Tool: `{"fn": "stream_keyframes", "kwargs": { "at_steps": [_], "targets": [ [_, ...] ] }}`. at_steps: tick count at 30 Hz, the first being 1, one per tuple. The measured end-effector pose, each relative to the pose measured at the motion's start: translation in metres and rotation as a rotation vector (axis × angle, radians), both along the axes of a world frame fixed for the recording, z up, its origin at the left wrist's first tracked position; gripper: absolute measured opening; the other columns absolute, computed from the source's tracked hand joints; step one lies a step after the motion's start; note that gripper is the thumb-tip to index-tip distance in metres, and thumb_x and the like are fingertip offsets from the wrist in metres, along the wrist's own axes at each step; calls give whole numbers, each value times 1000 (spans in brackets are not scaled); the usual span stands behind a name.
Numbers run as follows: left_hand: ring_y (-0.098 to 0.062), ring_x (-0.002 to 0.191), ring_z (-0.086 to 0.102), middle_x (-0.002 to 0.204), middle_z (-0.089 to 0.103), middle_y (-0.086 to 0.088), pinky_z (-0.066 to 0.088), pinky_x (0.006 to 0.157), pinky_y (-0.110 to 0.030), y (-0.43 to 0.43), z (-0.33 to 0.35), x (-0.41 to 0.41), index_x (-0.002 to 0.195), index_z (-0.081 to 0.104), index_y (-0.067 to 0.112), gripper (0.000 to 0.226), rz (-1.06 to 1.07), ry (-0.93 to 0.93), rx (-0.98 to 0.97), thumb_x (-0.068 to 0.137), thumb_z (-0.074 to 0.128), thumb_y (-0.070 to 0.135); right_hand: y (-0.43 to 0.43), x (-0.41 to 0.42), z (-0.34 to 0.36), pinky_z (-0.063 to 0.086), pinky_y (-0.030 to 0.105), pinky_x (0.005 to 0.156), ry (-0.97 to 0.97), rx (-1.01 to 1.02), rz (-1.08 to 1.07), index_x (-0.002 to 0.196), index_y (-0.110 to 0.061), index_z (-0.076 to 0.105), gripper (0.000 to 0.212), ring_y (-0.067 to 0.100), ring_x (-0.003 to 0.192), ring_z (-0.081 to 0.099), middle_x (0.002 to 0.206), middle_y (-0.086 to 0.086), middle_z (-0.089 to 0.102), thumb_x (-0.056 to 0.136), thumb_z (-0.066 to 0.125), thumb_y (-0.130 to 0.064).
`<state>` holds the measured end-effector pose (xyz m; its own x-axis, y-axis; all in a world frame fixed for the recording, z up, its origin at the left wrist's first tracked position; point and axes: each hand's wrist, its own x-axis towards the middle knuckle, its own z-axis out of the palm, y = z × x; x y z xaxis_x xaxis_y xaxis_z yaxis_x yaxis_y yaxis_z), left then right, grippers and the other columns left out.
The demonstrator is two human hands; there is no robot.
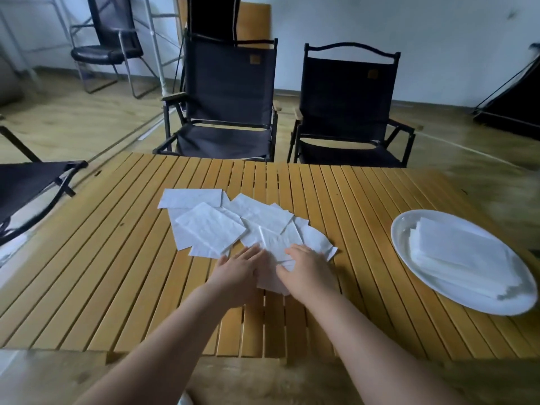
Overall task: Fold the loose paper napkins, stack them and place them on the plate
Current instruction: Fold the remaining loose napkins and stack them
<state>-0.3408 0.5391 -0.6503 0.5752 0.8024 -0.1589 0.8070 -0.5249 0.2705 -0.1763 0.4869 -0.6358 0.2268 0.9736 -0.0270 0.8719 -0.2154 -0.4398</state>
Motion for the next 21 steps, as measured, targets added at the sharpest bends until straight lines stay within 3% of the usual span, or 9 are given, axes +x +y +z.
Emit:
{"fn": "stream_keyframes", "kwargs": {
  "at_steps": [3,6,10,12,13,15,16,18,21],
  "targets": [
    [-15,153,2,166,2,8,6,122,-52,-2,4,-4,158,9,29,77,101,-20,-46,96,47,6,11,-13,-1,37,33,111,44,67,-35,130,-18,64,44,17,123,54,132,-4,64,93,64,-42],
    [-14,153,1,166,4,7,5,122,-51,-2,6,-9,157,9,34,76,148,-79,-42,97,46,7,20,-19,-10,23,36,121,-15,78,-53,121,-21,69,33,15,115,59,124,-6,68,94,64,-39],
    [-14,153,10,166,12,7,10,122,-45,-4,2,-18,153,22,39,56,205,-200,-30,104,37,19,22,-21,-19,8,38,124,-47,154,-116,100,-24,73,16,10,95,63,104,-9,72,96,60,-33],
    [-14,152,12,165,15,8,10,122,-44,-4,1,-21,153,26,38,52,207,-218,-19,105,38,22,21,-20,-22,11,39,125,-70,181,-113,89,-24,72,17,10,81,60,91,-8,71,97,58,-30],
    [-14,152,12,165,15,8,10,122,-45,-2,1,-22,152,26,37,51,211,-238,-30,105,39,23,20,-19,-22,19,40,123,-69,206,-108,87,-22,72,17,11,78,59,87,-7,71,97,58,-27],
    [-15,152,13,165,16,9,14,124,-46,1,2,-23,152,28,36,51,225,-316,-68,104,42,25,17,-16,-17,46,36,102,-14,267,-100,92,-16,74,12,16,83,61,85,-3,70,94,62,-18],
    [-16,152,14,164,16,10,20,123,-44,3,3,-23,152,29,36,52,234,-361,-87,104,44,25,15,-14,-12,51,31,85,21,290,-102,96,-14,74,11,18,88,60,85,-3,65,93,63,-15],
    [-16,151,17,164,16,12,27,118,-39,2,7,-23,153,27,37,56,245,-423,-108,103,48,26,10,-12,-3,45,20,66,75,324,-118,100,-16,72,12,15,91,59,88,-6,56,91,64,-12],
    [-16,150,21,164,17,13,31,116,-36,0,12,-22,155,21,39,66,229,-457,-77,100,56,27,1,-8,6,39,9,61,129,395,-140,95,-21,69,9,6,84,59,96,-3,65,90,66,-14]
  ]
}}
